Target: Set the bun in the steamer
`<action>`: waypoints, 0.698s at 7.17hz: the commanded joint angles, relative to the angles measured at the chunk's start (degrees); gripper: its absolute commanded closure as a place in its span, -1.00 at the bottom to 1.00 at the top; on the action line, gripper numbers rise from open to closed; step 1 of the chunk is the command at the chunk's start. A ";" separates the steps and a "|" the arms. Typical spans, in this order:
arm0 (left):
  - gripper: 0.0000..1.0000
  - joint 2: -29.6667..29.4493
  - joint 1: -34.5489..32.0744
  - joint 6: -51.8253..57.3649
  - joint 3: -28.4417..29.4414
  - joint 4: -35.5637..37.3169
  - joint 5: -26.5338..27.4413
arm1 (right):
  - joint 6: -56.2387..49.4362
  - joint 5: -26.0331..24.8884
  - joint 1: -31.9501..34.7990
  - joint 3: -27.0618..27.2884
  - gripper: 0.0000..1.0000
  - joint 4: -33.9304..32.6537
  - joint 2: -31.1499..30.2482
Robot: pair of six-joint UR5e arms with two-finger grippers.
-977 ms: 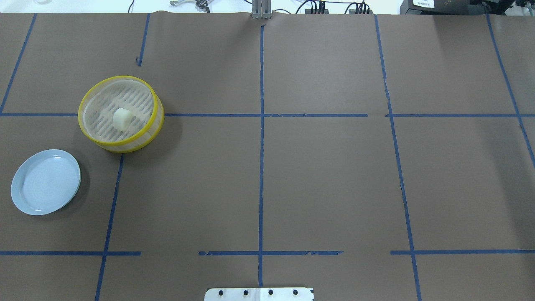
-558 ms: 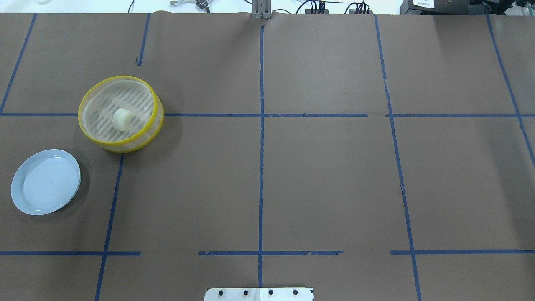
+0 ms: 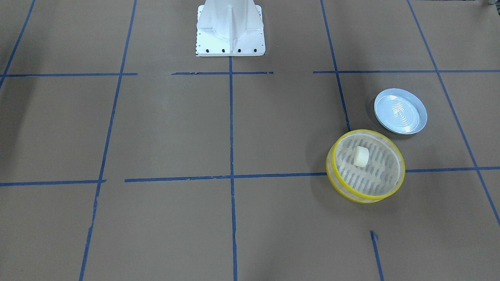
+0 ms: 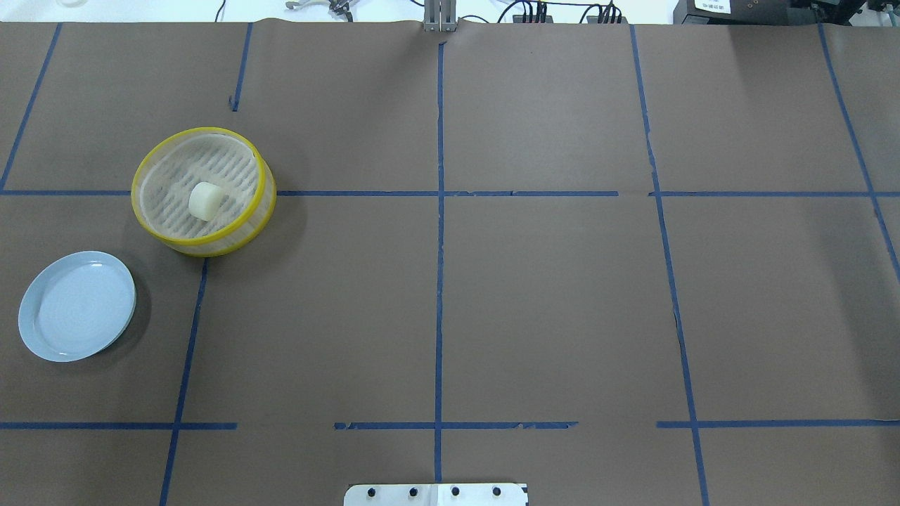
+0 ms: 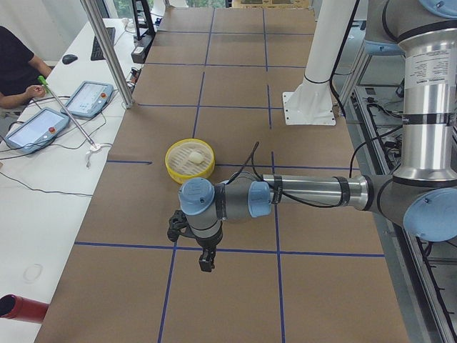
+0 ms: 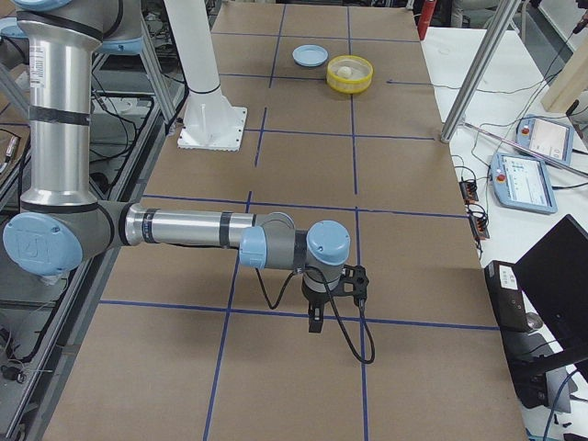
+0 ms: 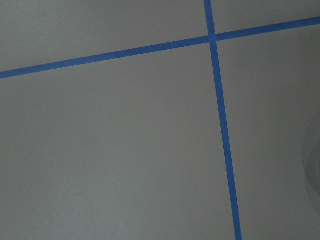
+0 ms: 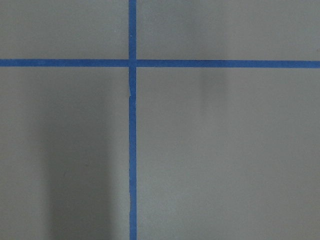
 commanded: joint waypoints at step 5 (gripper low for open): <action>-1.00 -0.01 0.04 -0.08 -0.49 0.00 0.00 | 0.00 0.00 0.05 0.00 -1.00 0.00 0.00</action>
